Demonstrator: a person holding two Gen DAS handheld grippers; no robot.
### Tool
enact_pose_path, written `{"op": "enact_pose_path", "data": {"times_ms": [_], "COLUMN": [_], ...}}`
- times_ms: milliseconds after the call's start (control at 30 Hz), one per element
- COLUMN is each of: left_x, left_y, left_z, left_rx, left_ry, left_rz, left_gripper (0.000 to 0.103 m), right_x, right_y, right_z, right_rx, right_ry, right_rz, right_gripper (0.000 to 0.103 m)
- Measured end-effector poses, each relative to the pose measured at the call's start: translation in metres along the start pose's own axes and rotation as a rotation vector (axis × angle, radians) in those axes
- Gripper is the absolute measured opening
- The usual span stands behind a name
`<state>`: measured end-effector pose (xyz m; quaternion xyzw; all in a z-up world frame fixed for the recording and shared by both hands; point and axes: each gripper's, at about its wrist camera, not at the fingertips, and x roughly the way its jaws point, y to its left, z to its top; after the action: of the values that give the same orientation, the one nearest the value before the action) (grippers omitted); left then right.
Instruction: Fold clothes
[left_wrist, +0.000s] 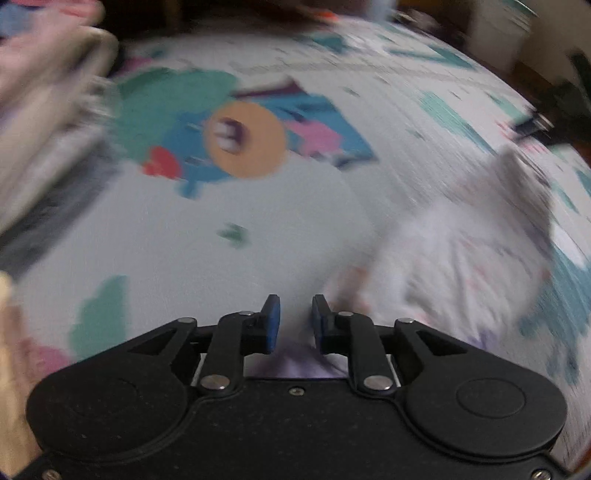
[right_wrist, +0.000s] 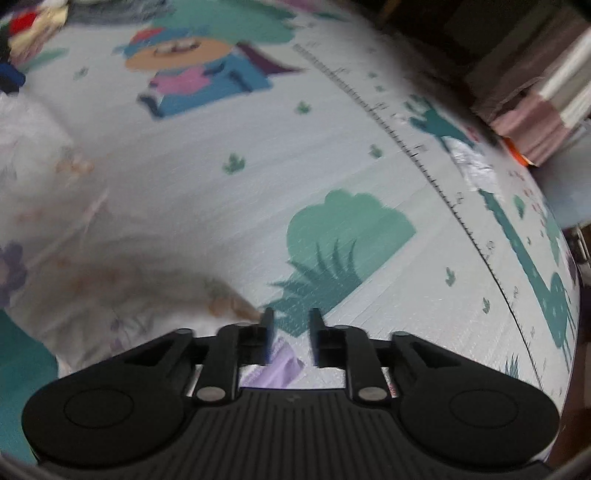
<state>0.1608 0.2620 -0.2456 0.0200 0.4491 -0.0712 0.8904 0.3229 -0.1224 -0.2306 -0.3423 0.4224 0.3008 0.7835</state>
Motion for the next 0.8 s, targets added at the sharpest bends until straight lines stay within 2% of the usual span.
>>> {"op": "enact_pose_path", "data": {"times_ms": [100, 133, 200, 233, 333, 433, 500, 533, 633, 767, 800], "left_x": [-0.029, -0.038, -0.053, -0.054, -0.039, -0.004, 0.006, 0.007, -0.005, -0.033, -0.037], "left_y": [-0.007, -0.014, -0.028, -0.035, -0.052, -0.042, -0.029, -0.027, -0.038, -0.063, -0.073], "left_z": [-0.008, -0.013, -0.027, -0.036, -0.054, -0.056, -0.049, -0.045, -0.042, -0.04, -0.039], "left_rx": [0.017, 0.02, 0.0, -0.016, -0.01, -0.065, -0.109, -0.11, -0.058, -0.014, 0.008], "left_ry": [-0.092, -0.116, -0.16, -0.167, -0.137, -0.094, -0.094, -0.096, -0.116, -0.202, -0.217], "left_rz": [0.113, 0.115, 0.044, 0.004, -0.057, -0.065, -0.085, -0.087, -0.05, -0.006, -0.014], "left_gripper": [0.016, 0.016, 0.018, 0.02, 0.029, 0.036, 0.036, 0.035, 0.035, 0.037, 0.037], "right_x": [-0.016, -0.021, -0.023, -0.025, -0.019, -0.01, -0.012, -0.015, -0.034, -0.052, -0.055], "right_y": [0.018, 0.027, 0.048, 0.058, 0.079, 0.077, 0.068, 0.067, 0.067, 0.052, 0.049], "right_z": [-0.001, -0.001, -0.007, -0.011, -0.027, -0.05, -0.06, -0.063, -0.075, -0.097, -0.1], "right_rx": [-0.026, -0.044, -0.072, -0.086, -0.11, -0.013, 0.097, 0.102, 0.093, 0.228, 0.239], "right_ry": [-0.055, -0.068, -0.075, -0.079, -0.042, -0.007, -0.009, -0.006, -0.068, -0.152, -0.166], "right_rz": [0.032, 0.048, 0.091, 0.113, 0.158, 0.173, 0.194, 0.19, 0.163, 0.143, 0.132], "right_gripper": [0.032, 0.032, 0.034, 0.039, 0.046, 0.046, 0.046, 0.046, 0.046, 0.046, 0.046]}}
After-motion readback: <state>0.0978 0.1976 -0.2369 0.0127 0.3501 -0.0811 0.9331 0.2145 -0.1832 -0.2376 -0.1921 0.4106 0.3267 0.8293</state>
